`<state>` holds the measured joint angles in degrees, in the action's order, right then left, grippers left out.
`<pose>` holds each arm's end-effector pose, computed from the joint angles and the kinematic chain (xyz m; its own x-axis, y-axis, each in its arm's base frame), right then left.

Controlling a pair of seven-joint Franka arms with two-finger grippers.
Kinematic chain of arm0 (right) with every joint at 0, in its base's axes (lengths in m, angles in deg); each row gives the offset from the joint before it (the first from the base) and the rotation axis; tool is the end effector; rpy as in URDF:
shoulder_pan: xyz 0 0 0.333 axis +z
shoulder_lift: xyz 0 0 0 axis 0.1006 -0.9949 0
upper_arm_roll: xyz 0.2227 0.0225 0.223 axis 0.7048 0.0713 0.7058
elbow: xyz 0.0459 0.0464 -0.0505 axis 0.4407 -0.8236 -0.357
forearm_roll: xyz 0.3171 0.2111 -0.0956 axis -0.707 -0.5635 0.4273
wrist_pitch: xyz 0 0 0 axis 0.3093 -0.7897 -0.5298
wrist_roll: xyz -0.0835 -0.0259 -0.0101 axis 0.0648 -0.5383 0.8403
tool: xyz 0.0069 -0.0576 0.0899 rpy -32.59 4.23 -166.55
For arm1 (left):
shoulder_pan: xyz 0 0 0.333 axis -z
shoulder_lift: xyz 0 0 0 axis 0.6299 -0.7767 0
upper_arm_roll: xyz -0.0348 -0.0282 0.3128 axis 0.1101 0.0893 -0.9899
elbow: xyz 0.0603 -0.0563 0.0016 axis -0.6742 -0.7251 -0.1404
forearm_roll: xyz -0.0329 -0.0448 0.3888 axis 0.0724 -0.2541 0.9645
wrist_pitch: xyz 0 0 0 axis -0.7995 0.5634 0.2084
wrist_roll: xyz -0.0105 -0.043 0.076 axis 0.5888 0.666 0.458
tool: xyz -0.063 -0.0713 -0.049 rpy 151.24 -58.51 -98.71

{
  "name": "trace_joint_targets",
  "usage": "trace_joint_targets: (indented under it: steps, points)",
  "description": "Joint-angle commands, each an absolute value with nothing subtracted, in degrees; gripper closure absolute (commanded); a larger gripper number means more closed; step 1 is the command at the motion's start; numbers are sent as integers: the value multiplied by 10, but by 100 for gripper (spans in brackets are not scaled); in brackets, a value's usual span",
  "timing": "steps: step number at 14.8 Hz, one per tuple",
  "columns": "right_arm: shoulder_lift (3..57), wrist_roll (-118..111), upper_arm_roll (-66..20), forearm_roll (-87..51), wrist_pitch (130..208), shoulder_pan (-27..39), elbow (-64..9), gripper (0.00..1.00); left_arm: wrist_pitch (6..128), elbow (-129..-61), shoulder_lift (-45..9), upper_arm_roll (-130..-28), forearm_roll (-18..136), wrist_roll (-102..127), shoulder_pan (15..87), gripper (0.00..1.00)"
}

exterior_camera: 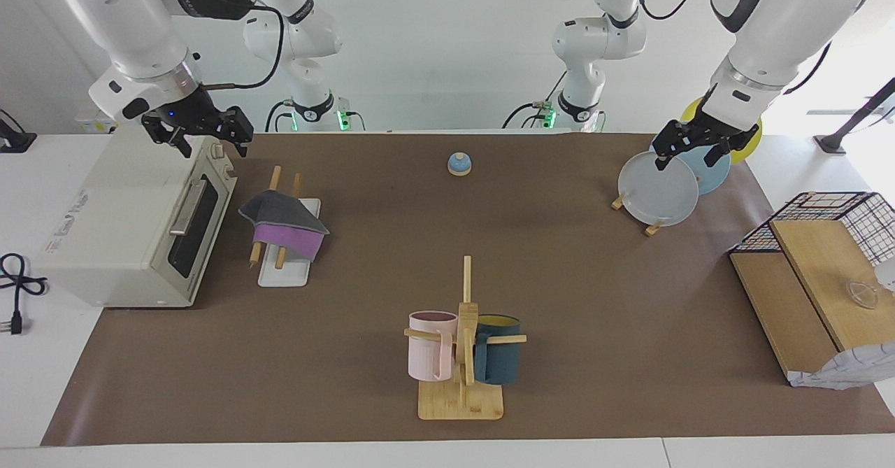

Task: Fold towel and hang on rack

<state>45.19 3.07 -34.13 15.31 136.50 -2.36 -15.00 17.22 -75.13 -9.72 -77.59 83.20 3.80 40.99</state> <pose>0.5427 -0.0098 0.6070 0.9931 0.0119 -0.1168 0.0171 -0.9989 0.0440 0.5568 -0.0637 0.6130 0.9993 0.0042 -0.0376 0.0048 -0.9999 0.0152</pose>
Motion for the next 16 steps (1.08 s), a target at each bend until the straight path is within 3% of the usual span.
trace_joint_targets:
  steps: [1, 16]
  points:
    - [445, 44, -340, 158, 1358, -28, -129, 0, 164, -756, -89, -781, 830, 34, 412, 0]
    - [436, 28, -338, 128, 1333, -39, -98, 0, 163, -756, -89, -781, 830, 35, 412, 0]
